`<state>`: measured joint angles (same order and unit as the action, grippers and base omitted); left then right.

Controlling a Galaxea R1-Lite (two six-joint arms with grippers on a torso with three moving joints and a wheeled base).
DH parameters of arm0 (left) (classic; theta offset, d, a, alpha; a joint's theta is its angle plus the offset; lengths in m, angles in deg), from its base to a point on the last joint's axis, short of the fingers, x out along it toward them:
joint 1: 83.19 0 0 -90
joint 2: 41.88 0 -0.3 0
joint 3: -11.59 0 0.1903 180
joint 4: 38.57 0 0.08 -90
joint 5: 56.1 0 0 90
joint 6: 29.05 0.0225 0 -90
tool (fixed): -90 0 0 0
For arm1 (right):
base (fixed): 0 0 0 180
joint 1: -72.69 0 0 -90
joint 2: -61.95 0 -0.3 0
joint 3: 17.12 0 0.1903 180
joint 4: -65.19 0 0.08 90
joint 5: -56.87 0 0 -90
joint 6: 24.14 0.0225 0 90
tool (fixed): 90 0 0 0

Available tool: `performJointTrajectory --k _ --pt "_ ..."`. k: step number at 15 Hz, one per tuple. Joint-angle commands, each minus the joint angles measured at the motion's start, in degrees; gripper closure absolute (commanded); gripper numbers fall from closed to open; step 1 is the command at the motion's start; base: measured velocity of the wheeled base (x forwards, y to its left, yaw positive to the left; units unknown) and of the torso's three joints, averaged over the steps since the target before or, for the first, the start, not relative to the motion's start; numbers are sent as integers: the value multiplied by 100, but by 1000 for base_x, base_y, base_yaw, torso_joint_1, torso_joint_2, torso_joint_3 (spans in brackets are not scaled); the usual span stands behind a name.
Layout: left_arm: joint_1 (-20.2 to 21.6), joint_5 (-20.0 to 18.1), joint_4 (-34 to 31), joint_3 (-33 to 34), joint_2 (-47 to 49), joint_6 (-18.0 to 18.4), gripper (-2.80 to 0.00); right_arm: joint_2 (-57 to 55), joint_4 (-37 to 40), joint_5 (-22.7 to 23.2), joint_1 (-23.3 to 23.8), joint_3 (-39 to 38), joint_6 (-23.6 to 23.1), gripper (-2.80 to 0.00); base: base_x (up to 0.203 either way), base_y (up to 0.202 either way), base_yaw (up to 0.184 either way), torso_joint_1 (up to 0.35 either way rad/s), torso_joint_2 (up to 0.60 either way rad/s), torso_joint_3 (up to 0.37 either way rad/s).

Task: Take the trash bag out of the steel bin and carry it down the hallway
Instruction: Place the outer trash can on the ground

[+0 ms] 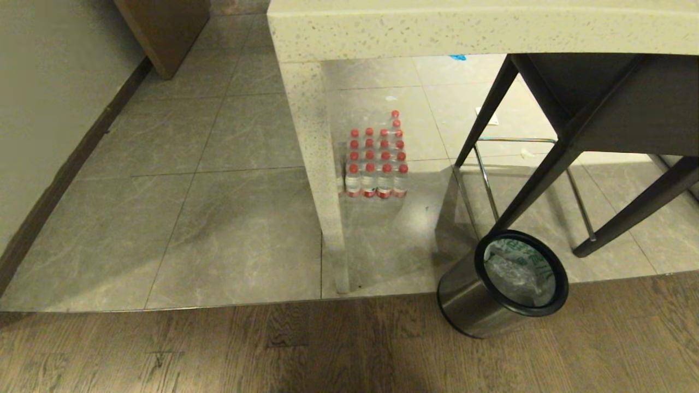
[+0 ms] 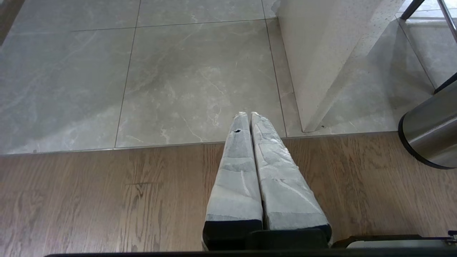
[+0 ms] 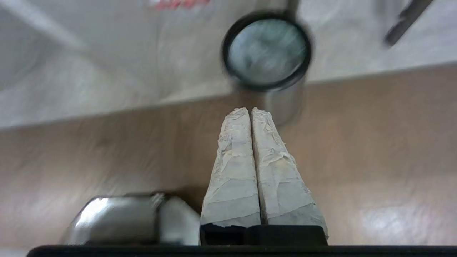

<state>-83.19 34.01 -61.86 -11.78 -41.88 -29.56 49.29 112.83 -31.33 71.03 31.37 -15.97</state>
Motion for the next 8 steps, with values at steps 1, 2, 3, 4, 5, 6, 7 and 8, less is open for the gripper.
performJointTrajectory --k 1,2,3,4,5,6,7,8 --pt "0 7 1 8 -7 -2 0 -661 26 300 -133 285 112 0 0 0 0 0 0 0" --pt "0 2 1 4 -6 -2 0 -903 11 359 -148 351 158 0 0 0 0 0 0 0" --pt "0 2 1 6 -9 -2 0 -1108 -73 422 -211 397 190 0 0 0 0 0 0 0" --pt "0 4 1 6 0 -2 0 -1279 -205 455 -411 384 188 0 0 0 0 0 0 0" --pt "0 -1 1 8 -8 -2 0 -1388 -193 455 -536 411 183 0 0 0 0 0 0 0" --pt "0 -2 1 8 -8 -2 0 -1321 -84 398 -531 351 233 0 0 0 0 0 0 0" --pt "0 0 1 1 0 -2 0 -1096 52 285 -505 208 308 0 0 0 0 0 0 0" --pt "0 0 1 6 -9 -2 0 -709 220 60 -496 68 378 0 0 0 0 0 0 0"
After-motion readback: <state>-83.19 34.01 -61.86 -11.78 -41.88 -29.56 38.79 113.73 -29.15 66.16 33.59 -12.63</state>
